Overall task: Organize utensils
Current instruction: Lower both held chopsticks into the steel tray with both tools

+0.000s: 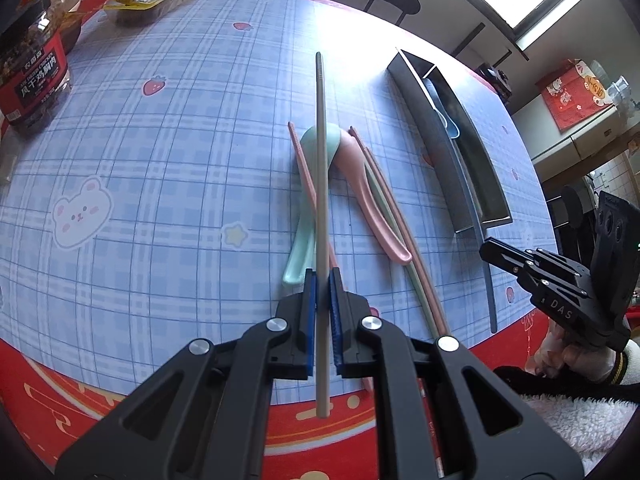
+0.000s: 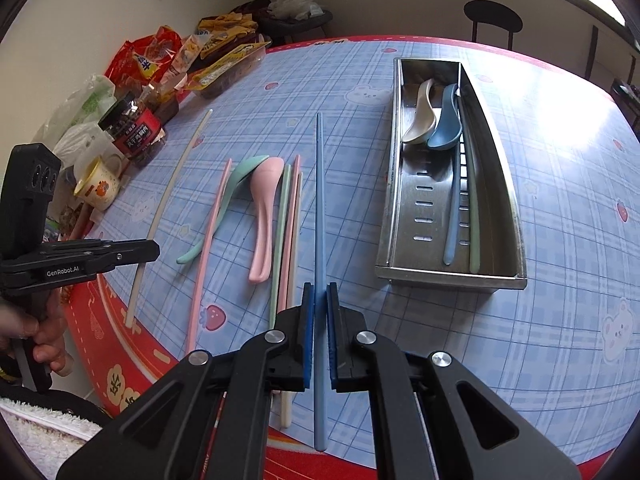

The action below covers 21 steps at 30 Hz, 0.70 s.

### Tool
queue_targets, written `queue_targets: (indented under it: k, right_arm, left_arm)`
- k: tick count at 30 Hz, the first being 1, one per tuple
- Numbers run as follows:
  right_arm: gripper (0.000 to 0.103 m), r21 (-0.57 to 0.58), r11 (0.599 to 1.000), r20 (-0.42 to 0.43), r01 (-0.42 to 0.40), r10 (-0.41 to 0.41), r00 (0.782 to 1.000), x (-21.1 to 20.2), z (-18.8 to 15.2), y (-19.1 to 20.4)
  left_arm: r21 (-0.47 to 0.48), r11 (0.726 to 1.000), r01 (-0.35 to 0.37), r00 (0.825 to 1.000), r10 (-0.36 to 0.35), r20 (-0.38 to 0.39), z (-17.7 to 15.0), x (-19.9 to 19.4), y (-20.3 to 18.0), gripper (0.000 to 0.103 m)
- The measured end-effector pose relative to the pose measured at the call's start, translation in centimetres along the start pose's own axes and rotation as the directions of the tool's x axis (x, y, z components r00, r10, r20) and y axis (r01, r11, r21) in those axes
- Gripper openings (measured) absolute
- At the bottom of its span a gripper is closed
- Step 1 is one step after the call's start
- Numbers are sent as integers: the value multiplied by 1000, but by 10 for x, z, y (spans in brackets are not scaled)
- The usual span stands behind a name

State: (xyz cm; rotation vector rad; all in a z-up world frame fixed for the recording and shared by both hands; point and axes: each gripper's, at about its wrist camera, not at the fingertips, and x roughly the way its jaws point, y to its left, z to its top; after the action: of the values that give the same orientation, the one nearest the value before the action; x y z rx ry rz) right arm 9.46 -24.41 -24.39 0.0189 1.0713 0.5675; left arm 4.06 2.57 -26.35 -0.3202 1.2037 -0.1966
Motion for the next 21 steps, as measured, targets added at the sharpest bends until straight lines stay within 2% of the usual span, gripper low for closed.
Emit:
queue_targets:
  k: [10,15,21]
  right_arm:
    - [6,163,987,92,16,-31,995,-23,20,-44]
    - [6,200,979,128,37,-64,990,-28,44,-66]
    - [6,248,967,117,63,-94,989,-14,76,-93]
  left_arm:
    - [21,992,121,992,-121,-21,49,-4,-41,11]
    - [27,985,168,984,-167,-59,79,15,-75,11]
    - [26,982,189,980,-186,-73,120,46,-112,11]
